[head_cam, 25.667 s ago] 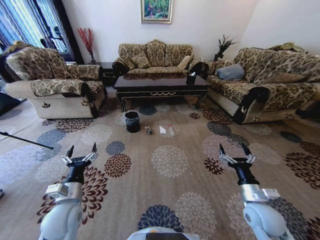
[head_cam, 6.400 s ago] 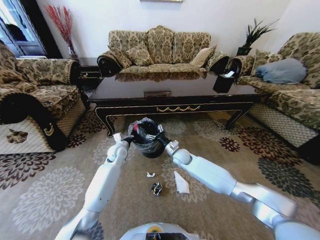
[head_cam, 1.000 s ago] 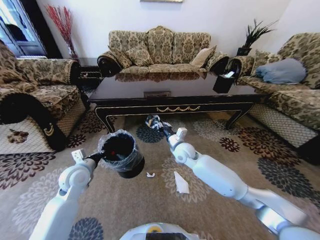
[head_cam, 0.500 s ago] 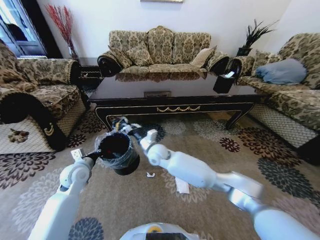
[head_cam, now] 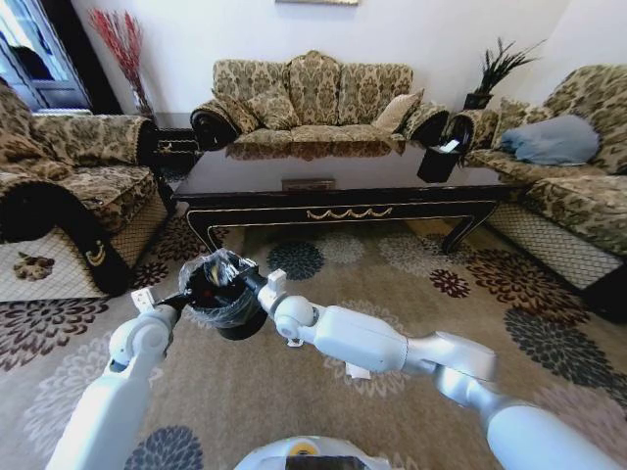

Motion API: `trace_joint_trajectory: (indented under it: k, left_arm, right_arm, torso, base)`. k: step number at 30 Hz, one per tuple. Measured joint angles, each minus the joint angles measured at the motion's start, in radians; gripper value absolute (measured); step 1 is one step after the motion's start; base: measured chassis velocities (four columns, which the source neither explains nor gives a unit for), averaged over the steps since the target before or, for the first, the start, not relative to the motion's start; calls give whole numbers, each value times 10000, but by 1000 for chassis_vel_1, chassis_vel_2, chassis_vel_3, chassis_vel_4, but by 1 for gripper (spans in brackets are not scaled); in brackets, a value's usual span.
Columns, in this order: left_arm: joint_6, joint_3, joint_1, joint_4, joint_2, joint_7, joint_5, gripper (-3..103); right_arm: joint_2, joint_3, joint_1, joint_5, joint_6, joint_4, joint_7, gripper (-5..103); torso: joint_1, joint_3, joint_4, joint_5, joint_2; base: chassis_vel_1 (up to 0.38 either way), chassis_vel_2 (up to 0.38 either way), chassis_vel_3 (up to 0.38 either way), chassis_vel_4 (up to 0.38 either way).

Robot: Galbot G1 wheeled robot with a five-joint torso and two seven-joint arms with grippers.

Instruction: Move to the front of the table and pick up the trash from the floor, then place it into the trash bin.

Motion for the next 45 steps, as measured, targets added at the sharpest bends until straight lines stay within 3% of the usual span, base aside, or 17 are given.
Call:
trace_joint_trajectory:
  k: [4,5,8,9,10,11,14,15,17,19,20,23,29,33,40,45]
  left_arm:
    - [0,-53,92,-97,28,-4,11,3]
    - [0,-74,117,-122,33,-8,12,3]
    - [0,-133,168,-171,49,-22,12,3]
    - [5,-193,226,-228,59,-34,16,3]
    - [5,-193,226,-228,59,-34,16,3]
    - [11,-240,281,-291,69,-42,23,3]
    - [36,-398,479,-538,99,-58,28,3]
    - [36,-398,479,-538,99,-58,28,3]
    - [40,-495,577,-655,129,-73,37,3]
    - [45,-558,616,-719,185,-97,25,3]
    - [45,-558,616,-719,185,-97,25,3]
    - [64,-589,601,-802,283,-178,-72,3]
    - [83,-522,495,-846,423,-197,-161,3]
    - [85,-500,465,-809,563,-198,-196,3]
    - [85,-634,465,-867,673,-227,-362,3]
    - [96,-880,596,-1111,842,-262,-511,3]
  right_arm:
    - [-108,48,-30,-59,29,77,53,47]
    - [-151,158,-33,-56,27,115,127,58]
    - [-249,487,-34,55,-12,121,348,64]
    - [-395,807,-33,213,-71,64,500,76]
    - [-395,807,-33,213,-71,64,500,76]
    - [-560,1022,-33,330,-115,15,560,76]
    - [-1544,1532,-55,695,-467,39,813,91]
    - [-1544,1532,-55,695,-467,39,813,91]
    - [-2323,1766,-141,942,-1486,343,1555,99]
    - [-2957,1959,-372,1234,-2789,723,2502,100]
    - [-2957,1959,-372,1234,-2789,723,2502,100]
    - [-3509,2355,-1099,1907,-4144,1067,3161,100]
    - [-4082,2950,-2355,2280,-4802,1176,3060,100]
    - [-4469,3231,-3265,2567,-5884,1286,3208,100]
    - [-4372,3441,-4217,2193,-6173,1053,3209,100]
    - [-4693,3235,-4876,1357,-5295,1002,2532,100]
  torso:
    - [0,0,2,0,0]
    - [0,0,2,0,-1]
    - [-1,-1,2,1,0]
    - [0,0,3,2,0]
    - [0,0,3,2,0]
    - [0,-1,4,2,0]
    - [-1,-1,1,3,0]
    - [-1,-1,1,3,0]
    - [-1,0,-4,5,-1]
    - [-1,-1,-5,3,0]
    - [-1,-1,-5,3,0]
    - [-1,-1,3,4,0]
    - [-1,-1,-1,5,-1]
    - [-1,-1,1,3,0]
    - [-1,-1,2,3,-1]
    - [-1,-2,2,3,0]
  base:
    - [0,0,0,0]
    - [0,0,0,0]
    - [0,0,0,0]
    - [0,0,0,0]
    - [0,0,0,0]
    - [0,0,0,0]
    - [0,0,0,0]
    - [0,0,0,0]
    - [0,0,0,0]
    - [0,0,0,0]
    - [0,0,0,0]
    - [0,0,0,0]
    - [0,0,0,0]
    - [0,0,0,0]
    - [0,0,0,0]
    - [0,0,0,0]
